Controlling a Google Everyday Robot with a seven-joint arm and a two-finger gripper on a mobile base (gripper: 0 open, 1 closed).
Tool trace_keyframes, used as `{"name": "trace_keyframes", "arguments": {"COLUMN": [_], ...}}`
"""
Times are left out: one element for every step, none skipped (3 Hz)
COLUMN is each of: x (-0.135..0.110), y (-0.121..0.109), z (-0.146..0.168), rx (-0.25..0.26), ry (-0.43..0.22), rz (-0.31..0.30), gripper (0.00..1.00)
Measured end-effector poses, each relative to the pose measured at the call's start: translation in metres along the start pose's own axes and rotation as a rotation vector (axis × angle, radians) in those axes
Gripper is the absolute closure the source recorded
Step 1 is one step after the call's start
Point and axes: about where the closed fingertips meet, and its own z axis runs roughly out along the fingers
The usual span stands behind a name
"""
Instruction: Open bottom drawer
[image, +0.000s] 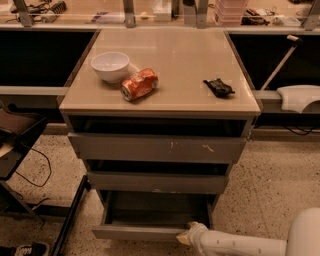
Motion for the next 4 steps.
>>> {"name": "trace_keyframes", "arguments": {"x": [0.0064, 0.0055, 0.0111, 0.0102], "y": [0.0028, 0.003, 0.0056, 0.0059], "z": [-0.0059, -0.0071, -0.0119, -0.0128], "rx": [0.002, 0.002, 0.004, 0.004], "ry": [0.002, 0.002, 0.005, 0.005], "rz": [-0.001, -0.001, -0.003, -0.003], "gripper": [1.0, 1.0, 1.0, 1.0]}}
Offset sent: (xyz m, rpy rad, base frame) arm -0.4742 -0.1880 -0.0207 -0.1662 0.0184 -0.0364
